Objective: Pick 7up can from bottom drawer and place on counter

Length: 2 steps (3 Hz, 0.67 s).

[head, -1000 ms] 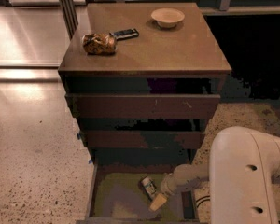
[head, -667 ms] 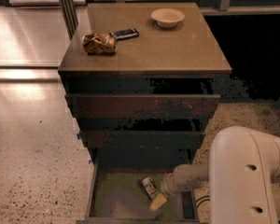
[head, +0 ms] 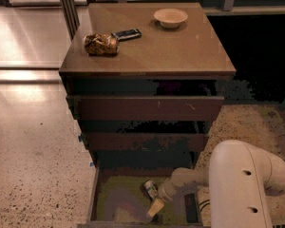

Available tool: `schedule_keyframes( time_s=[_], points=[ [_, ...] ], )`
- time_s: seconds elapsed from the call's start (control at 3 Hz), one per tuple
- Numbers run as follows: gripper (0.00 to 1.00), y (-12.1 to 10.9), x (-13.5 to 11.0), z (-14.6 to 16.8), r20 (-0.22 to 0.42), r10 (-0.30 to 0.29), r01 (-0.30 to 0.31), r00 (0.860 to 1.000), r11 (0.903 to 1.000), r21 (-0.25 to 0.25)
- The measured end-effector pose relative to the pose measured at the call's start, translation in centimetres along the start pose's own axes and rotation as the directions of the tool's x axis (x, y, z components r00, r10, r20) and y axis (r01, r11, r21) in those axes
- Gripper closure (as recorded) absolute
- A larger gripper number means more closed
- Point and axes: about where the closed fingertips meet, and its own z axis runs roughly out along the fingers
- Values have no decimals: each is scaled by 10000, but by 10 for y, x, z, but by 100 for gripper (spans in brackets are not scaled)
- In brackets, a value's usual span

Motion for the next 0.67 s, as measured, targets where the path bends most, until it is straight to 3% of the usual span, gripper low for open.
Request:
schedule_keyframes(
  time_s=[0.33, 0.67],
  points=[
    [0, -6, -4, 71, -28, 455, -455, 9990, 9986, -280],
    [0, -6, -4, 71, -28, 455, -455, 9990, 9986, -280]
  ],
)
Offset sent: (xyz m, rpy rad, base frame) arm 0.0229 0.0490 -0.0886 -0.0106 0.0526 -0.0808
